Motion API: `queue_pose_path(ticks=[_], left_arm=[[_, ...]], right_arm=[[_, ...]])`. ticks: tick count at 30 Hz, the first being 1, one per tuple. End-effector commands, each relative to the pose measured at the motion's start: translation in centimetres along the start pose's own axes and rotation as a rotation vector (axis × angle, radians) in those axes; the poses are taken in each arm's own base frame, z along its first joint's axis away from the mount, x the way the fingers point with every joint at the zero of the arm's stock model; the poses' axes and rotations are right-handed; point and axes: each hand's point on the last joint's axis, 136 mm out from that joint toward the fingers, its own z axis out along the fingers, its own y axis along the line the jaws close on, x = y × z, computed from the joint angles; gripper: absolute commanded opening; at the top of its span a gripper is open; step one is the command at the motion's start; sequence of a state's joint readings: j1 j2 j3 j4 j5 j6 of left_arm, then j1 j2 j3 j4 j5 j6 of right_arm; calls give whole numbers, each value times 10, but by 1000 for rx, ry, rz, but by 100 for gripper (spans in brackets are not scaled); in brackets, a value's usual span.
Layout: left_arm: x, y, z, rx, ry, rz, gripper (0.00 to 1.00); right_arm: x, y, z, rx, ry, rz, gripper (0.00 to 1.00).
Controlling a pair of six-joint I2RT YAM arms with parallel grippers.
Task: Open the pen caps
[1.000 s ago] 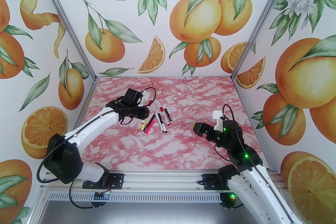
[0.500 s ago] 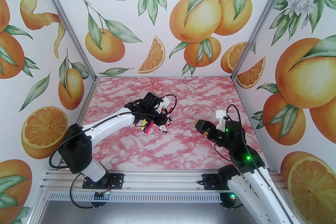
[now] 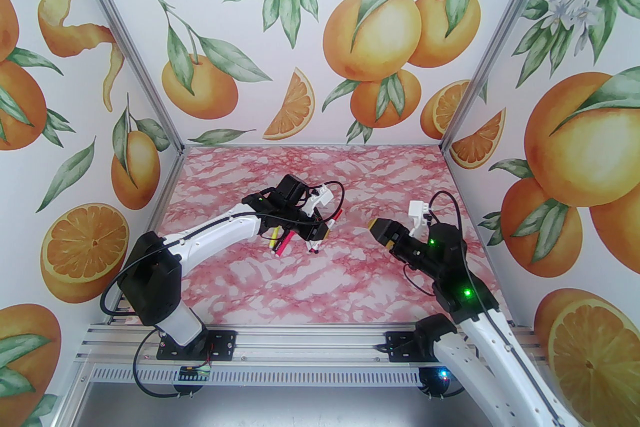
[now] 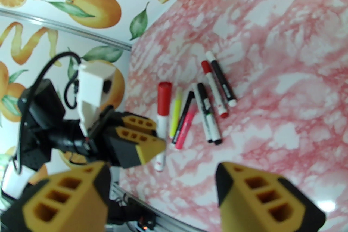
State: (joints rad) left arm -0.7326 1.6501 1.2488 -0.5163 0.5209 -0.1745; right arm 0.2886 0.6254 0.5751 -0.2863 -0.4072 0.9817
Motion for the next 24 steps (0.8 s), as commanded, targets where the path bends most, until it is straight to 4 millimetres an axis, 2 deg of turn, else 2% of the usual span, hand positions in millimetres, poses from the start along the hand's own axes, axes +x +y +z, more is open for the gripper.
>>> queue_pose_path(ticks=[1,10,24], left_arm=[[-17,-19,-12,60,-52,58,16],[-13,-35,-18,141,-79,56,17],[-13,-54,-16,203,-62,92,18]], right_arm=[[-8,25,6,-110,-9,1,67],[-16,15,33,-90,-8,41,63],[-14,22,60,-100,34,37,62]])
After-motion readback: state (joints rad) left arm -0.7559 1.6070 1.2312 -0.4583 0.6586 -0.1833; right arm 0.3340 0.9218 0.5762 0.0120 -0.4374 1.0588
